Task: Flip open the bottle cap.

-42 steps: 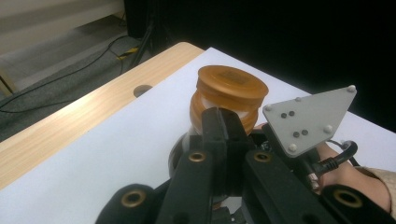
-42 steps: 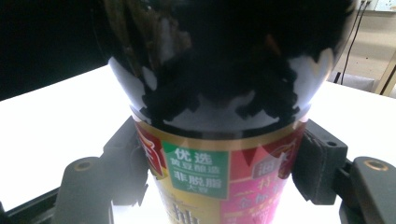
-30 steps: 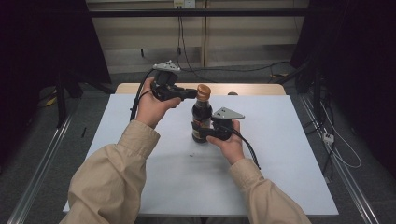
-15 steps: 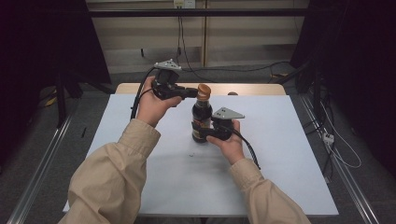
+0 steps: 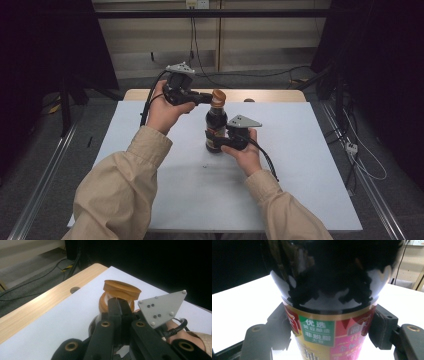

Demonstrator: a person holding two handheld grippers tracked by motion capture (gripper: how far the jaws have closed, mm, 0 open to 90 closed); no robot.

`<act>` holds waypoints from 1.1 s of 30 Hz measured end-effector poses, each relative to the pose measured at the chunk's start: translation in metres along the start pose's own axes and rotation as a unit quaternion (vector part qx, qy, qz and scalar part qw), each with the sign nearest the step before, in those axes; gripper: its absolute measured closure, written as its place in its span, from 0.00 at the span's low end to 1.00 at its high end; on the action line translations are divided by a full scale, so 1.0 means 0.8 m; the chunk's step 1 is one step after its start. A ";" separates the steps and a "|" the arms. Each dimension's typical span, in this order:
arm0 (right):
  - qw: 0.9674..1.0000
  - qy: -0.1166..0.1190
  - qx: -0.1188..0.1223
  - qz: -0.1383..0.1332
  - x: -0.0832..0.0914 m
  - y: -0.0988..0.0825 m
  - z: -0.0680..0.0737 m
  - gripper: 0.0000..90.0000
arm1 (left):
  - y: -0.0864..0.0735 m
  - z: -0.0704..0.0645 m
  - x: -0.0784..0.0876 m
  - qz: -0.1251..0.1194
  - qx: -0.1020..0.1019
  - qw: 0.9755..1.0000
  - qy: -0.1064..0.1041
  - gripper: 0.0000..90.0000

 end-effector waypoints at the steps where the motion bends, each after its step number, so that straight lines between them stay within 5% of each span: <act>1: 1.000 0.000 0.000 0.000 0.000 0.000 0.000 0.34 | 0.001 0.000 0.000 0.000 0.000 1.000 0.001 1.00; 33: 1.000 0.000 -0.003 0.000 0.001 0.000 -0.001 0.34 | 0.008 -0.003 -0.002 0.003 0.002 1.000 -0.002 1.00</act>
Point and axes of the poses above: each handheld gripper's, and its own axes: x roughly backward along the jaws, y roughly out of its top, z roughly to its left, the point moved 10 cm from there along -x, roughly forward along the jaws, and after that the axes turned 7 degrees about x, right-handed, at the moved point
